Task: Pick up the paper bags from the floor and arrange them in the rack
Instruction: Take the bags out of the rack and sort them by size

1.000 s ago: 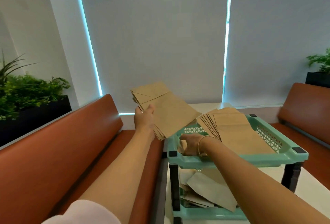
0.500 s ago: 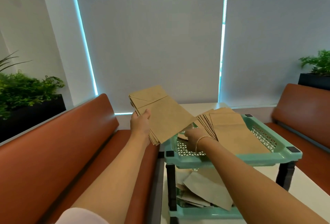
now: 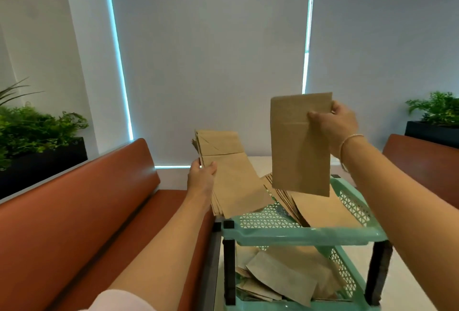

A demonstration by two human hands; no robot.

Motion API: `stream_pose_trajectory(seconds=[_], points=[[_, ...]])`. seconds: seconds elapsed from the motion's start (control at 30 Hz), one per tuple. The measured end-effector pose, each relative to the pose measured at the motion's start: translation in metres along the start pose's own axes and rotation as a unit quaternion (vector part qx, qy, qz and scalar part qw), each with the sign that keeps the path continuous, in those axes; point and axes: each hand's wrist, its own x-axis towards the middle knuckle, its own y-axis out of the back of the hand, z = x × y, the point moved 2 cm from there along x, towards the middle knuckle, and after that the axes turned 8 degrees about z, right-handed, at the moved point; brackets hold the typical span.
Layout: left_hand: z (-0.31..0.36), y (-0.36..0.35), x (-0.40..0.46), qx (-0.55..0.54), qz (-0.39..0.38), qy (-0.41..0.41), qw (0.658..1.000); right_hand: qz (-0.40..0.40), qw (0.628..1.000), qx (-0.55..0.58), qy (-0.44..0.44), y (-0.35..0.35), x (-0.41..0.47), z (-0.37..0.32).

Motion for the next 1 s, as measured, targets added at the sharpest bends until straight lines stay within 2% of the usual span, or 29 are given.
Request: stream_pose_trajectory(seconds=[0.1,0.2,0.43,0.63,0.83,1.0], points=[[-0.003,-0.011,-0.009,0.019,-0.036,0.006,0.999,-0.036,0.998,0.05,-0.004,0.011,0.005,-0.022],[-0.005,-0.026,-0.021,0.023,-0.091,0.026,0.995,-0.07,0.996,0.047,-0.024,0.007,0.004,-0.02],[-0.001,-0.055,-0.049,0.028,-0.212,0.069,0.974,-0.035,0.994,-0.009,-0.099,-0.014,-0.007,0.039],[-0.001,-0.061,-0.052,0.046,-0.199,0.066,0.977,-0.088,0.98,-0.056,-0.171,-0.02,-0.018,0.059],[-0.005,-0.068,-0.056,0.078,-0.196,0.12,0.97,-0.155,0.974,-0.093,-0.138,-0.028,-0.032,0.059],[-0.01,-0.062,-0.051,0.095,-0.161,0.133,0.973,-0.134,0.979,-0.104,-0.11,-0.035,-0.036,0.063]])
